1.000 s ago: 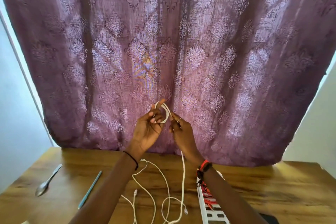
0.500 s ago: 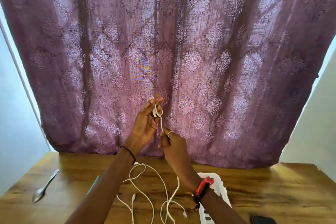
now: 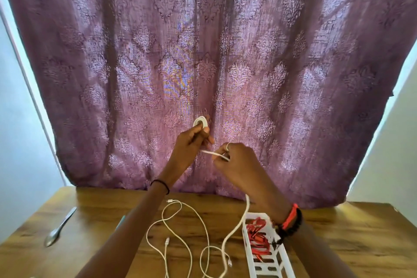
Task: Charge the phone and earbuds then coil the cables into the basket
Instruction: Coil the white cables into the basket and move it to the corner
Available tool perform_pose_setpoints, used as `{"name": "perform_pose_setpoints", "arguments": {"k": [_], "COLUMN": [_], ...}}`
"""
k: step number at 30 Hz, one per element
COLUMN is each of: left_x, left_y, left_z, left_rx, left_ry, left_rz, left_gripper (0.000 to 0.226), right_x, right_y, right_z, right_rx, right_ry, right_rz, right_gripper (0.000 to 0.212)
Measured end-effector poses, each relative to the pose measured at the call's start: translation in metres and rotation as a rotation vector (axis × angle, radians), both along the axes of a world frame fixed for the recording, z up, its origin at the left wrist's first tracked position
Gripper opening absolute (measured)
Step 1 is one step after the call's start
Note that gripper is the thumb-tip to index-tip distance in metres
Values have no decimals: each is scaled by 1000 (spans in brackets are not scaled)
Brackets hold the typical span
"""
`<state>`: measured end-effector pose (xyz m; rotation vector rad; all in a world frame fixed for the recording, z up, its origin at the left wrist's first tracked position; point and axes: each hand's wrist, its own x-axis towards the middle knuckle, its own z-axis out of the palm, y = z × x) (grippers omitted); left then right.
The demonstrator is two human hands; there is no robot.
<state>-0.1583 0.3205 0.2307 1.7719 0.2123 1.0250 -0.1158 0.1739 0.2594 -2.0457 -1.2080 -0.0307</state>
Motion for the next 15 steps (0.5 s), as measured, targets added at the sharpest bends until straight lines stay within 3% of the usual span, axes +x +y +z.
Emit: {"name": "perform_pose_setpoints", "arguments": {"k": [4, 9, 15], "left_x": [-10, -24, -32], "left_y": [1, -2, -11], "left_z": [3, 8, 14], "left_rx": [106, 35, -351], "left_ry": [88, 125, 53], "left_rz": [-55, -299, -658], "left_gripper": [17, 26, 34], "right_x": [17, 36, 40], "right_y": [-11, -15, -21], "right_z": [21, 40, 62], "right_rx": [-10, 66, 253], "right_ry": [-48, -51, 236], "right_rz": [-20, -3, 199], "right_gripper": [12, 12, 12]}}
